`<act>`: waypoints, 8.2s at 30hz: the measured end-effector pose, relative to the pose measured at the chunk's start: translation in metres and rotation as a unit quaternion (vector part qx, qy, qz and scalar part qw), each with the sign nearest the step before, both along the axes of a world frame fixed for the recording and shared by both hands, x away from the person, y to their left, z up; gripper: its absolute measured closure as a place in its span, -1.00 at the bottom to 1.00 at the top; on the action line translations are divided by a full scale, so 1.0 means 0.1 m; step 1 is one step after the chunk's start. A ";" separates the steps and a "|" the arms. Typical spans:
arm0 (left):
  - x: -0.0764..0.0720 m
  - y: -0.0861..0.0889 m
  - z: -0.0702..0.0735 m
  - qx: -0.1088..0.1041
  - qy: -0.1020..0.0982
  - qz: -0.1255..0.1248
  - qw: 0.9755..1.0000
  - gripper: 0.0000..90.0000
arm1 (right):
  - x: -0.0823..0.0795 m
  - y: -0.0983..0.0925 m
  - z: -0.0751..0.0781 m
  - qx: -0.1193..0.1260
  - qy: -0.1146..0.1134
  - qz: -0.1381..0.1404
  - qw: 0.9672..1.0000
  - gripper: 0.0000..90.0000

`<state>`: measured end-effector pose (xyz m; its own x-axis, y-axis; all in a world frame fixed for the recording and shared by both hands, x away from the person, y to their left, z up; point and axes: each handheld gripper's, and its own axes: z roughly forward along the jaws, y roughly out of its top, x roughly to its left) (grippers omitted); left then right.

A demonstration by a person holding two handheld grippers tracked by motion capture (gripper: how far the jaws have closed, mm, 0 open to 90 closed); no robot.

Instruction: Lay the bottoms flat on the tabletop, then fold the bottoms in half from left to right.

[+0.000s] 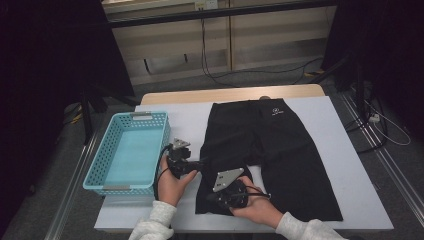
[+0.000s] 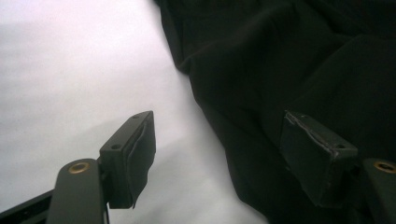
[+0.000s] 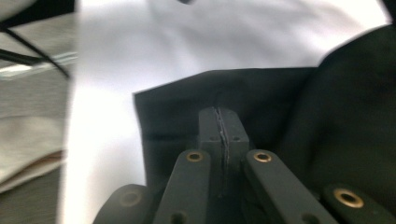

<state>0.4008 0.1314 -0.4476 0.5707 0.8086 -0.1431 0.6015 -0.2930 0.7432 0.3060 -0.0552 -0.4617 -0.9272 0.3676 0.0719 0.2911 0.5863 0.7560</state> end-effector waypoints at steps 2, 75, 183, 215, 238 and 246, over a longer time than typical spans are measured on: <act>0.01 -0.01 -0.01 0.001 0.002 0.000 1.000 -0.39 | -0.04 0.01 0.00 0.003 0.004 0.012 1.000 0.99; 0.05 0.08 0.03 -0.030 0.012 0.019 0.999 0.17 | 0.14 -0.02 -0.01 -0.017 -0.040 -0.020 0.999 0.99; -0.04 -0.11 -0.08 0.052 0.025 -0.039 0.998 -0.46 | 0.56 -1.30 0.25 0.016 -0.055 -0.256 0.965 -0.51; -0.33 -0.39 0.16 -0.031 0.070 -0.062 0.995 0.96 | 0.71 -1.25 0.24 0.016 -0.055 -0.273 0.960 -0.52; -0.36 -0.51 0.14 -0.052 0.044 -0.076 0.995 0.96 | 0.89 -1.08 0.26 0.035 -0.051 -0.281 0.958 -0.52; -0.36 -0.56 0.12 -0.053 0.041 -0.086 0.994 0.96 | 0.94 -0.99 0.26 0.050 -0.043 -0.280 0.958 -0.54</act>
<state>0.3649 0.0758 -0.4351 0.6817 0.6785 -0.2738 0.6093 -0.3192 0.7259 0.4002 -0.1545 -0.4361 -0.5900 0.8048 0.0649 0.4723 0.2789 0.8361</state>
